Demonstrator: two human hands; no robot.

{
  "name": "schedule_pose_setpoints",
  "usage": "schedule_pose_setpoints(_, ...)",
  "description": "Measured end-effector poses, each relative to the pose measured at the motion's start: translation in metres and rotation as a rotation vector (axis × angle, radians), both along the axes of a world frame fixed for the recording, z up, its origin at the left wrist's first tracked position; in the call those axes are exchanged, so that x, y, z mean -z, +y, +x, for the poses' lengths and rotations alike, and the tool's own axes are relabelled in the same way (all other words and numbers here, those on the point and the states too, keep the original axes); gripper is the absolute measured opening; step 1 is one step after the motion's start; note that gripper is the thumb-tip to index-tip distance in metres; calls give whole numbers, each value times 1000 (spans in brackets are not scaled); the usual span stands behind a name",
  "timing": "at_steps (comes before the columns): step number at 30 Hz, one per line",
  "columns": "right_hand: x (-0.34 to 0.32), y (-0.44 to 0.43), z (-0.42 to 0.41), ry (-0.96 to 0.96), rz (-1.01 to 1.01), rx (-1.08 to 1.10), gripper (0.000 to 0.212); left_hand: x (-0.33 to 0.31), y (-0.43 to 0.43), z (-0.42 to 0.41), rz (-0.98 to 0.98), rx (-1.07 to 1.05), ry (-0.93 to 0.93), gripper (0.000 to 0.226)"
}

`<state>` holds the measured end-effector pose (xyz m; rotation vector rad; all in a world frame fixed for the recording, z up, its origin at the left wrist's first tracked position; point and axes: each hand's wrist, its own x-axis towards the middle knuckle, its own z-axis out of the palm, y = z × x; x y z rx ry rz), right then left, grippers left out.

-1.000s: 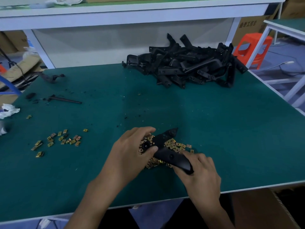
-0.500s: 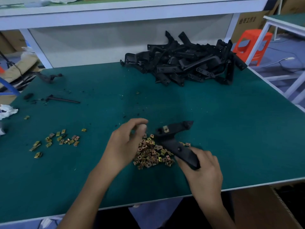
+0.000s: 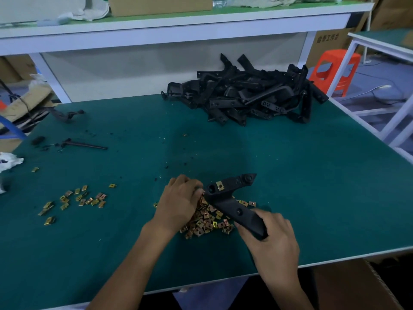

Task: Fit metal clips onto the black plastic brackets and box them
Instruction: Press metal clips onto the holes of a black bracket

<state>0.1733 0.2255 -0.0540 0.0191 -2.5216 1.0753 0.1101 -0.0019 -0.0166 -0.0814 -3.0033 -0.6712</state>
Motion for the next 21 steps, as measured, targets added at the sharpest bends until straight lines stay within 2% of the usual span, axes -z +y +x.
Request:
schedule_pose_setpoints(3, 1, -1, -1, 4, 15, 0, 40, -6, 3, -4, -33, 39, -26, 27)
schedule_pose_setpoints(6, 0, -1, -1, 0, 13, 0, 40, -10, 7, -10, -24, 26, -88, 13)
schedule_pose_setpoints(10, 1, -1, -1, -4, 30, -13, 41, -14, 8, -16, -31, 6, -93, 23)
schedule_pose_setpoints(12, 2, -1, -1, -3, 36, -13, 41, -14, 9, -16, -28, 11, -98, 20)
schedule_pose_setpoints(15, 2, 0, -1, 0, 42, -14, 43, -9, 10, -14, 51, -36, -97, 20)
schedule_pose_setpoints(18, 2, -1, -1, 8, 55, -11, 44, -4, 7, -12, 154, -29, -21, 13)
schedule_pose_setpoints(21, 2, 0, -1, 14, 73, -15, 44, -1, 6, -15, 10, -4, -125, 2)
